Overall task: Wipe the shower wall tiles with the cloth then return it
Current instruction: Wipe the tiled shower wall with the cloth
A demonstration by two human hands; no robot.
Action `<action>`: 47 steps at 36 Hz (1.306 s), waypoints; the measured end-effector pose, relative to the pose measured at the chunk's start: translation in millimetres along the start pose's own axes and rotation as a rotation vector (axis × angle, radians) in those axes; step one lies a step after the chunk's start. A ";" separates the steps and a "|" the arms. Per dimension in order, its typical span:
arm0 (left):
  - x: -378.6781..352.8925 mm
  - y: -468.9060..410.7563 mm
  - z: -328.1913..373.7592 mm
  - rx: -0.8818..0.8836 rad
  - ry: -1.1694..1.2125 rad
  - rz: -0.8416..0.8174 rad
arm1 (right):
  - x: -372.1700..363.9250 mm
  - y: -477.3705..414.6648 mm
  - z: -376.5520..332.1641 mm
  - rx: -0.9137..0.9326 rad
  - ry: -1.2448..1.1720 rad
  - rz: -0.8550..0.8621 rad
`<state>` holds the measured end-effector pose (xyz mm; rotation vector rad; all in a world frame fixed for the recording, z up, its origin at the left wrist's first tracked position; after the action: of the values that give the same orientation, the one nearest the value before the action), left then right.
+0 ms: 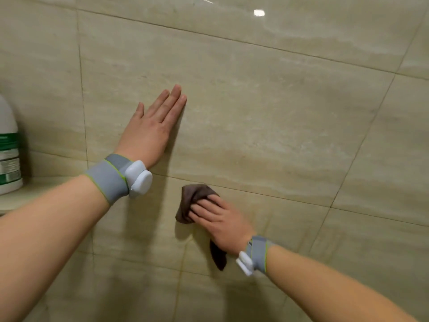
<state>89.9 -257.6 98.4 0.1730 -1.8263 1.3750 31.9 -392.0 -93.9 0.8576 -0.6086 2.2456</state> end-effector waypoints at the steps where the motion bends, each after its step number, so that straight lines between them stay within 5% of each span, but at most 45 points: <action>1: 0.2 1.2 1.7 0.003 -0.011 -0.010 | -8.5 4.7 -7.4 0.006 0.004 -0.032; 6: 0.2 2.7 11.1 0.071 -0.049 -0.042 | -1.3 11.8 -2.4 -0.040 -0.001 0.029; 12: -8.5 5.1 39.0 0.178 0.013 -0.052 | 5.0 74.1 53.3 -0.347 0.026 0.083; 31: -36.1 -2.5 208.0 -0.172 -0.005 0.032 | -30.8 377.2 177.2 -1.026 0.030 0.166; 39: -46.2 -8.8 210.3 -0.144 -0.091 0.056 | -71.3 515.4 207.8 -1.548 -0.314 0.262; 47: -55.0 -13.1 211.0 -0.179 -0.038 0.120 | -99.5 519.1 195.4 -1.626 -0.439 0.360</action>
<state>22.6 -461.5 57.7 -0.0039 -2.0083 1.2880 -198.7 -905.0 -128.2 0.2946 -2.3753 1.0262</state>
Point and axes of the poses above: each hand's wrist, its own y-axis away from the middle knuckle, its own x-axis out of the back of the hand, z = x × y, the point moved 9 cm from there along -y, towards the middle knuckle, and after that the axes turned 5 degrees about x, right-handed, at the moved point
